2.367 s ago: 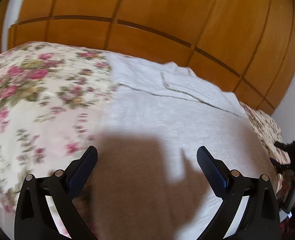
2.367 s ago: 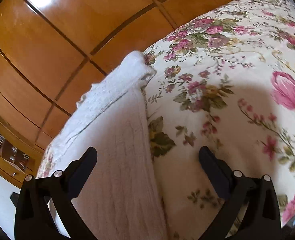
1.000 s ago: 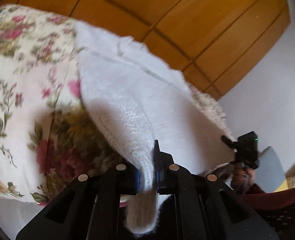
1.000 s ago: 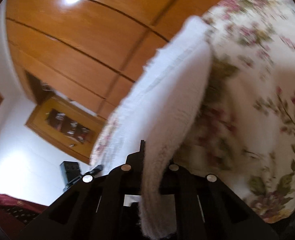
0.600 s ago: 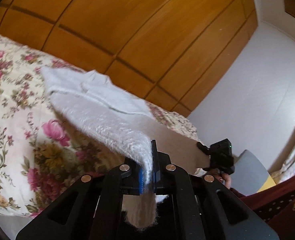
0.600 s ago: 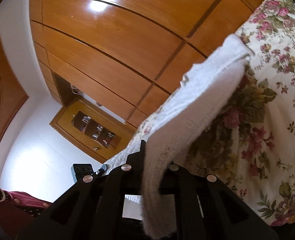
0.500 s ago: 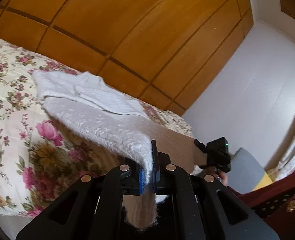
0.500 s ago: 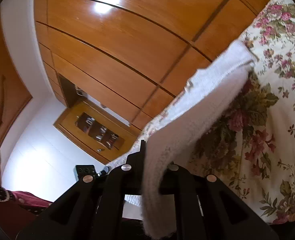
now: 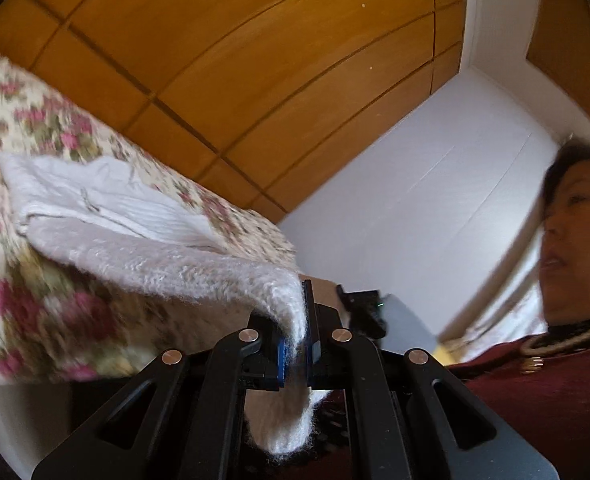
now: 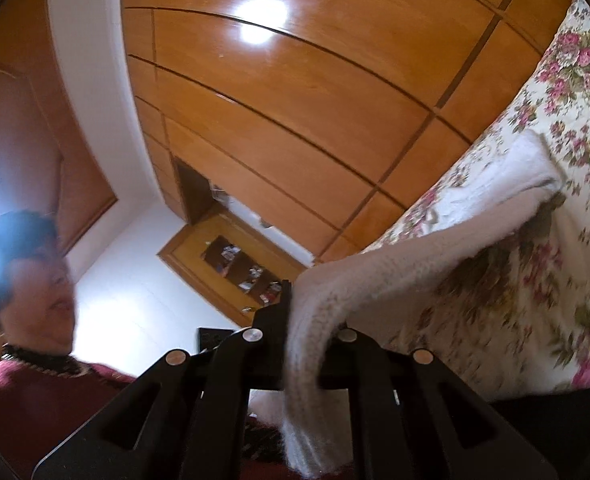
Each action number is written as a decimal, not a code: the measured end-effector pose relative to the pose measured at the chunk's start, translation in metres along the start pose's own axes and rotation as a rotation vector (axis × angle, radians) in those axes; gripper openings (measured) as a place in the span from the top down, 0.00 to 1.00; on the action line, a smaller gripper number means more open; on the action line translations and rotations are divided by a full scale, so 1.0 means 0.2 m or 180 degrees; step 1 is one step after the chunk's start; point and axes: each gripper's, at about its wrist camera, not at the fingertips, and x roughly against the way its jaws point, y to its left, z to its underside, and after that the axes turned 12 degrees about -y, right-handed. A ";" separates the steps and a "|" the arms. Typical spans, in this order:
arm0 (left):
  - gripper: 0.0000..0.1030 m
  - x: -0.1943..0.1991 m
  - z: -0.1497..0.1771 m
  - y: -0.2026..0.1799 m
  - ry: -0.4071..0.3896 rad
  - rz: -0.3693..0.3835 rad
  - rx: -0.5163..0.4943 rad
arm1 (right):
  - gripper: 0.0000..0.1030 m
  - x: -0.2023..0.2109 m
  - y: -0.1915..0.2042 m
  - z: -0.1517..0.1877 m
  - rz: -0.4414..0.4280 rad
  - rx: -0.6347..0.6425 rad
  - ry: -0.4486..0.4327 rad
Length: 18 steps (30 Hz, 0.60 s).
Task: Fold small clothes
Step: 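Grasp the sweater hem with both grippers and lift it toward the collar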
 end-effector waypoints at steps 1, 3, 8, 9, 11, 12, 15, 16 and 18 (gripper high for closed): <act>0.95 0.02 0.00 0.01 -0.0027 0.0013 0.0096 | 0.94 0.02 0.02 0.01 -0.0036 -0.0009 0.0001; 0.95 0.05 0.00 0.03 -0.0076 0.0044 0.0226 | 0.94 0.05 0.05 0.02 -0.0043 0.0018 -0.0007; 0.95 0.04 -0.02 0.20 -0.0232 0.0027 0.0663 | 0.94 0.03 -0.06 -0.05 -0.0017 -0.0247 -0.0171; 0.95 0.03 -0.04 0.23 -0.0263 -0.0046 0.0721 | 0.94 0.00 -0.10 -0.07 0.0029 -0.0299 -0.0209; 0.95 0.00 -0.06 0.33 -0.0297 -0.0450 0.0846 | 0.93 -0.03 -0.18 -0.11 0.0181 -0.0456 -0.0283; 0.95 -0.01 -0.07 0.38 -0.0297 -0.0651 0.0909 | 0.93 -0.05 -0.22 -0.13 0.0201 -0.0544 -0.0312; 0.95 -0.06 -0.10 0.55 -0.0320 -0.0978 0.1212 | 0.93 -0.14 -0.38 -0.18 0.0355 -0.0809 -0.0397; 0.95 -0.08 -0.11 0.60 -0.0360 -0.0984 0.1301 | 0.93 -0.18 -0.43 -0.19 0.0404 -0.0878 -0.0396; 0.95 -0.11 -0.15 0.66 -0.0421 -0.1034 0.1377 | 0.93 -0.26 -0.51 -0.23 0.0532 -0.0903 -0.0414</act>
